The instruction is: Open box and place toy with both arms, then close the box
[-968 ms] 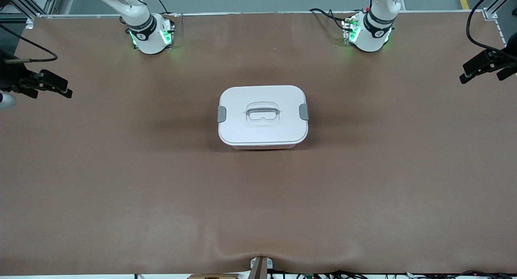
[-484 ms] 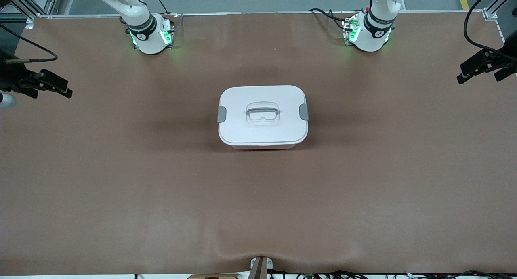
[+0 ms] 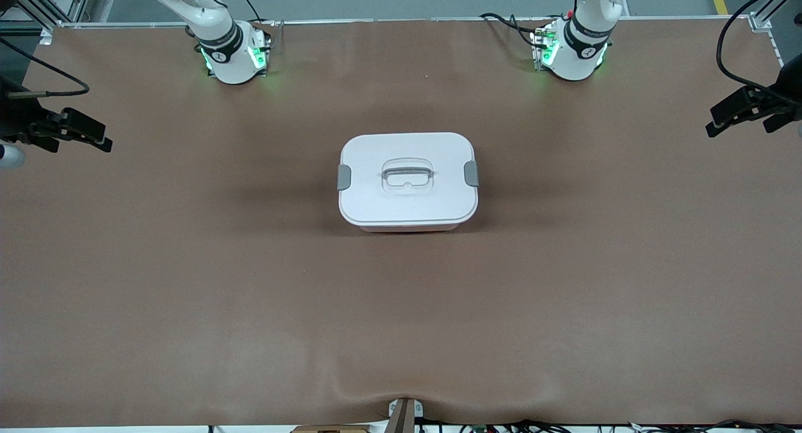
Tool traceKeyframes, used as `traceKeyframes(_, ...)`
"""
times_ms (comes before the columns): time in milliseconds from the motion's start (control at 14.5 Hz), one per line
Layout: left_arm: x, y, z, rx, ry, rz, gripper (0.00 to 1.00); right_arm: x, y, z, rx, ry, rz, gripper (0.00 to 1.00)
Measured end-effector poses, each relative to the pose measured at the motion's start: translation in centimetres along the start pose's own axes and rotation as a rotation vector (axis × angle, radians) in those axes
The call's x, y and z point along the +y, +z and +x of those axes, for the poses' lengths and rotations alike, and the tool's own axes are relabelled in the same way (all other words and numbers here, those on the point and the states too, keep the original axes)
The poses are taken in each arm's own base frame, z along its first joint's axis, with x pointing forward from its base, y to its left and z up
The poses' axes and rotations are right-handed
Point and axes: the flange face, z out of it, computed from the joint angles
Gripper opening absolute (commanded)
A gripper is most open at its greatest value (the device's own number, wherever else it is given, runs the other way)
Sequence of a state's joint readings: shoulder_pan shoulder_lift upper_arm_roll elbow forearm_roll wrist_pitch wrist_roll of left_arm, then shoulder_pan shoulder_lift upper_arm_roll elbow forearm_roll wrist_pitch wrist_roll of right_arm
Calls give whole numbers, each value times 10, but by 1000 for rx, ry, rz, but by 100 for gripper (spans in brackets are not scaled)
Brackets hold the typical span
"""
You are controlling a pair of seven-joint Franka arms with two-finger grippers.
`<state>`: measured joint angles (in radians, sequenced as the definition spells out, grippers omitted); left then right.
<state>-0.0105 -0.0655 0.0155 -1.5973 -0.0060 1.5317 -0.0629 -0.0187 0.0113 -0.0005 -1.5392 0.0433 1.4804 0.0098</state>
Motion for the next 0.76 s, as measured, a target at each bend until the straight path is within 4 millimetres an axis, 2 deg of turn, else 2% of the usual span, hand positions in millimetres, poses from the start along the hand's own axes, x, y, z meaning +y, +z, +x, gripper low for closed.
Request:
traceKeyframes(277, 0, 3, 2, -6, -1, 0, 100, 0, 0, 0, 0, 0, 0, 100)
traceKeyframes(761, 1, -3, 4, 11, 2, 0, 100, 1, 0, 0, -3, 2, 0, 100)
